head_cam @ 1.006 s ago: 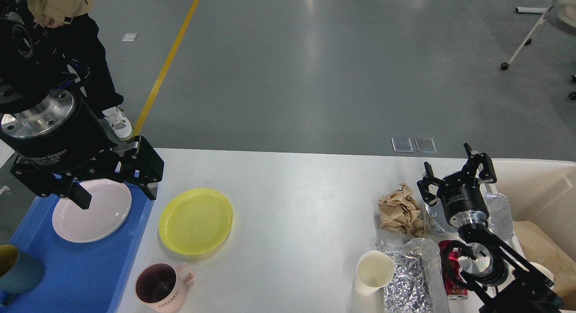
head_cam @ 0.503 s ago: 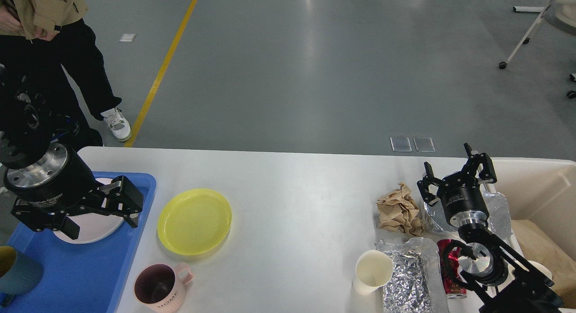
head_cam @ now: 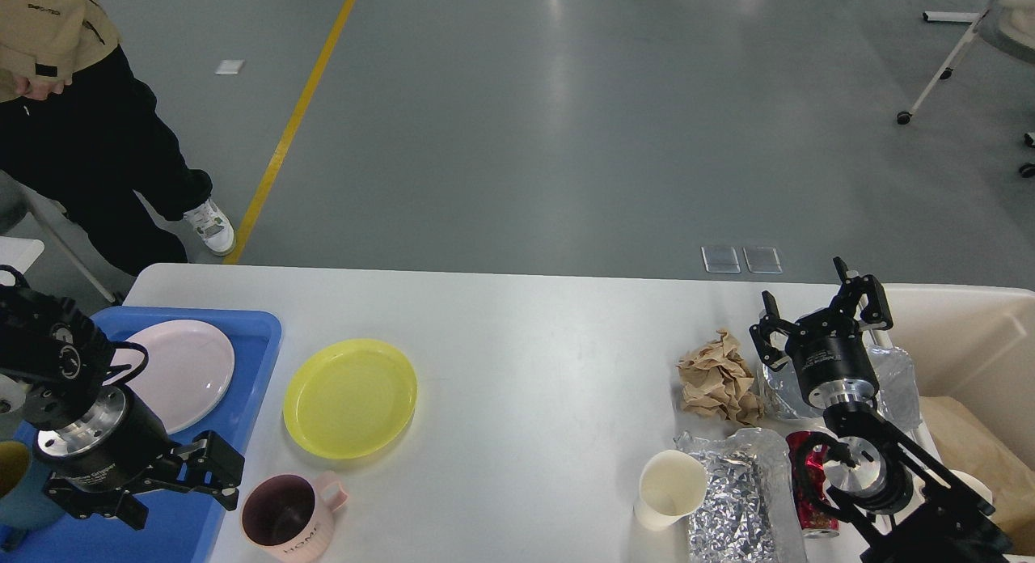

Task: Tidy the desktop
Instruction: 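Lower the left gripper toward the pink mug beside the tray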

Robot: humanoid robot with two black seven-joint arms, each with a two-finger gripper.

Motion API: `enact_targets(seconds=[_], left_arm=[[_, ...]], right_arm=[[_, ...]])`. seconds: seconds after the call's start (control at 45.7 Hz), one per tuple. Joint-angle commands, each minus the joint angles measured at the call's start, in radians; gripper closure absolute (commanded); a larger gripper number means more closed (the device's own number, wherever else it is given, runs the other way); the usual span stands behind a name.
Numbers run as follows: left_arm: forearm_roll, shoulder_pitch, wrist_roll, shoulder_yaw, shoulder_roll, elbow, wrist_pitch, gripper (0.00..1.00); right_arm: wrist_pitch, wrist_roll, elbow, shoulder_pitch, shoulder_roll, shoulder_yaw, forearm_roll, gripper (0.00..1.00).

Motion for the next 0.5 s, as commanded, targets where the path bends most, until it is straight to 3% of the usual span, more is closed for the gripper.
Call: enact_targets(seconds=[0.0,0.328,0.481], left_arm=[[-0.005,0.075,0.006,-0.019,-0.023,0.059,0.009,0.03],[-0.012,0.230,0.008,-0.128,-0.119,0.180,0.033,0.03],[-0.025,0.265,0.009,-0.163,-0.147,0.175,0.134,0.04]], right_arm=[[0.000,0.000,0.000,-0.001,0.000,0.000,0.000,0.00],[0.000,0.000,0.000,0.001,0.000,0.000,0.000,0.00],[0.000,0.000,0.000,-0.001,0.002,0.000,0.000,0.00]])
